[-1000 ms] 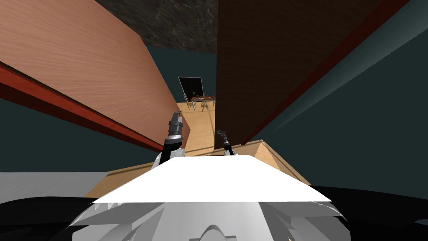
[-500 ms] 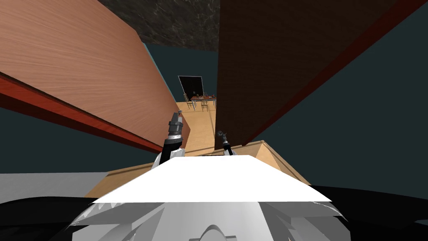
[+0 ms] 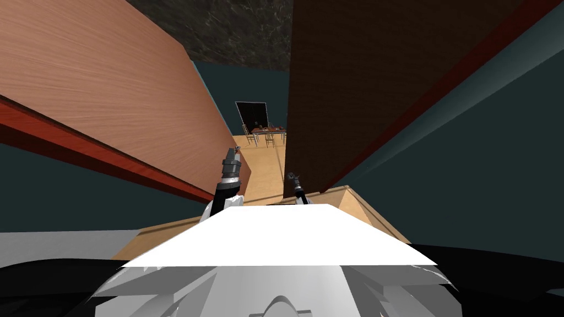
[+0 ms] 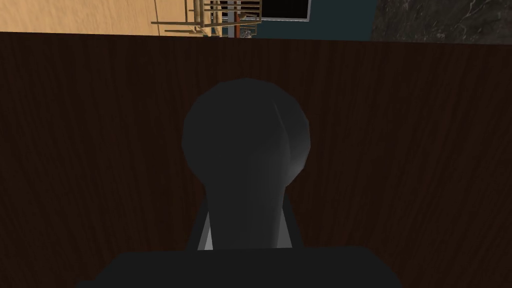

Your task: Push the door open

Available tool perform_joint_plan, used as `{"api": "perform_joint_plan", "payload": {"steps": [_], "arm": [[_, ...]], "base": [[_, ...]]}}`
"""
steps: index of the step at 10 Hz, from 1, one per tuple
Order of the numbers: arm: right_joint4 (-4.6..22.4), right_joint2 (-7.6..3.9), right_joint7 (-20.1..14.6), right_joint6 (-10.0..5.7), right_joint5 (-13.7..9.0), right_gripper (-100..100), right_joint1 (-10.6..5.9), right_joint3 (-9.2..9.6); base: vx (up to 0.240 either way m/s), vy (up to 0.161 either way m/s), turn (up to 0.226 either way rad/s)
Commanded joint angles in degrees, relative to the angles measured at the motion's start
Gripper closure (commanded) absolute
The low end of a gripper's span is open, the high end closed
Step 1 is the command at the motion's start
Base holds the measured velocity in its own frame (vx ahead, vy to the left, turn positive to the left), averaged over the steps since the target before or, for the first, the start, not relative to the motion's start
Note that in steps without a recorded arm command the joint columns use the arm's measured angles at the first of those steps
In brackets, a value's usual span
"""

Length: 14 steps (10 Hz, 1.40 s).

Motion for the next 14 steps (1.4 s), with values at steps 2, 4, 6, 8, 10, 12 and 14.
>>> {"api": "perform_joint_plan", "payload": {"steps": [2,4,6,8,10,12,14], "arm": [[-0.47,-1.28,0.52,-0.28,-0.66,100,-0.25,-1.39],[-0.45,-2.19,0.82,-0.27,-1.25,100,-0.28,-2.52],[-0.42,-3.0,1.16,-0.25,-1.93,100,-0.32,-3.82],[-0.4,-3.48,1.44,-0.24,-2.48,100,-0.35,-4.88],[-0.39,-3.73,1.63,-0.23,-2.87,100,-0.37,-5.62],[-0.36,-4.05,2.03,-0.21,-3.66,100,-0.41,-7.13],[-0.34,-4.1,2.43,-0.19,-4.45,100,-0.46,-8.65]], "base": [[0.17,0.071,-0.041],[0.223,0.089,-0.043],[0.155,0.077,-0.068],[0.155,0.064,-0.039],[0.156,0.1,-0.081],[0.139,0.096,-0.079],[0.187,0.123,-0.066]]}}
